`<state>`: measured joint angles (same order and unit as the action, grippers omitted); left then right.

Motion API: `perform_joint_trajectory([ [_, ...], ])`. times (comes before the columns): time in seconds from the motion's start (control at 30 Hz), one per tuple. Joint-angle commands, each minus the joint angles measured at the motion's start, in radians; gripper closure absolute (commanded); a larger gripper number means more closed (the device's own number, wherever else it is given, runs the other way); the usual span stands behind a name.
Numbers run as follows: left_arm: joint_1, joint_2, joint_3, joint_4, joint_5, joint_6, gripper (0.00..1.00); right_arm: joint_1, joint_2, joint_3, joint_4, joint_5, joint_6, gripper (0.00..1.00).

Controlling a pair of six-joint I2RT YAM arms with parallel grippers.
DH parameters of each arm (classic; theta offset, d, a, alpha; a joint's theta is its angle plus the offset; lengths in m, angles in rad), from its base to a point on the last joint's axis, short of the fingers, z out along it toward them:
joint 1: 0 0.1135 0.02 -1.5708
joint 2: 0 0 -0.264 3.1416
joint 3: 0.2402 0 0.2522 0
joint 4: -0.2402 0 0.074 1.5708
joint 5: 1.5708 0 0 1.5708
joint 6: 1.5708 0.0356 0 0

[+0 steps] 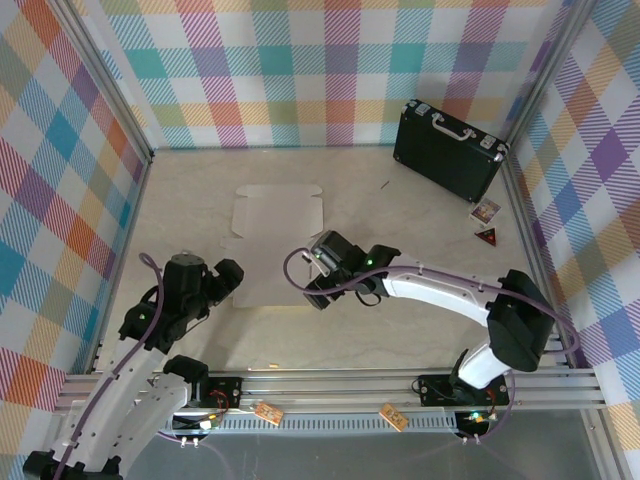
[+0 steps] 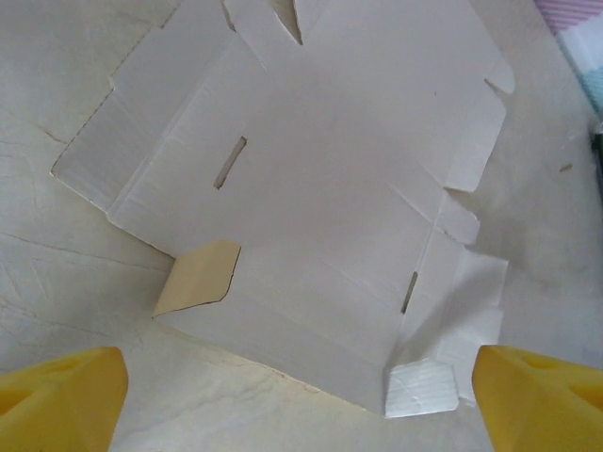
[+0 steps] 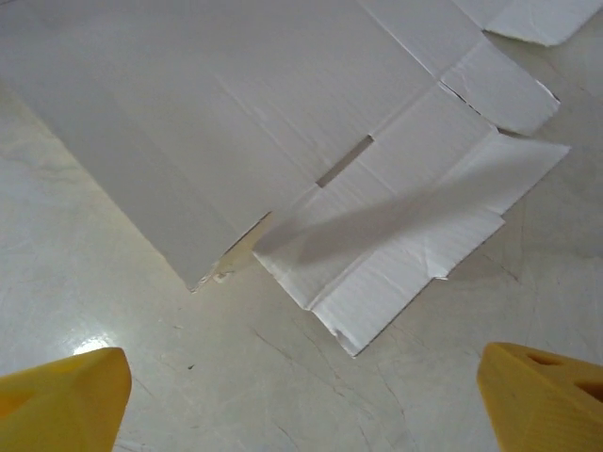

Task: Fold the paper box

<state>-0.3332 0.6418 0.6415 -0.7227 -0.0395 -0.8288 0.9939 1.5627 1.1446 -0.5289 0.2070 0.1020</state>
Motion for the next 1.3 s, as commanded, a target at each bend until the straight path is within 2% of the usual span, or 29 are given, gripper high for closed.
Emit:
perform_joint_trajectory([
  [0.0, -0.003, 0.039, -0.038, 0.053, 0.064, 0.124, 0.11, -0.003, 0.076, 0.079, -0.066, -0.022, 0.136, 0.13],
  [0.07, -0.004, 0.092, -0.036, 0.068, 0.055, 0.145, 0.17, -0.007, 0.111, 0.093, -0.058, -0.006, 0.155, 0.18],
  [0.23, -0.004, 0.252, -0.027, 0.097, -0.009, 0.151, 0.22, -0.026, 0.176, 0.129, -0.055, -0.031, 0.191, 0.25],
  [0.37, -0.004, 0.364, 0.003, 0.101, -0.068, 0.131, 0.35, -0.059, 0.226, 0.159, -0.086, -0.032, 0.222, 0.35],
  [0.53, -0.004, 0.461, 0.007, 0.126, -0.090, 0.122, 0.60, -0.119, 0.238, 0.133, -0.080, -0.078, 0.250, 0.45],
  [0.67, 0.000, 0.515, -0.015, 0.142, -0.122, 0.111, 0.71, -0.151, 0.234, 0.091, -0.066, -0.113, 0.256, 0.52],
  [0.73, 0.005, 0.545, -0.026, 0.153, -0.125, 0.100, 0.82, -0.156, 0.238, 0.076, -0.069, -0.113, 0.257, 0.55],
  [0.8, 0.014, 0.567, -0.031, 0.146, -0.128, 0.081, 0.87, -0.158, 0.245, 0.067, -0.080, -0.104, 0.261, 0.56],
  [0.87, 0.022, 0.579, -0.034, 0.139, -0.123, 0.073, 0.89, -0.164, 0.246, 0.054, -0.088, -0.088, 0.266, 0.57],
  [1.0, 0.029, 0.569, -0.052, 0.140, -0.097, 0.072, 1.00, -0.178, 0.243, 0.018, -0.088, -0.079, 0.271, 0.57],
  [1.1, 0.035, 0.561, -0.046, 0.133, -0.054, 0.073, 1.00, -0.179, 0.228, 0.016, -0.086, -0.079, 0.236, 0.59],
  [1.13, 0.036, 0.558, -0.037, 0.122, -0.042, 0.072, 1.00, -0.179, 0.209, 0.017, -0.070, -0.097, 0.202, 0.58],
  [1.2, 0.036, 0.553, -0.016, 0.096, -0.024, 0.079, 1.00, -0.179, 0.151, 0.018, -0.046, -0.112, 0.156, 0.41],
  [1.27, 0.036, 0.542, 0.002, 0.071, -0.018, 0.081, 1.00, -0.178, 0.067, 0.018, -0.015, -0.093, 0.109, 0.33],
])
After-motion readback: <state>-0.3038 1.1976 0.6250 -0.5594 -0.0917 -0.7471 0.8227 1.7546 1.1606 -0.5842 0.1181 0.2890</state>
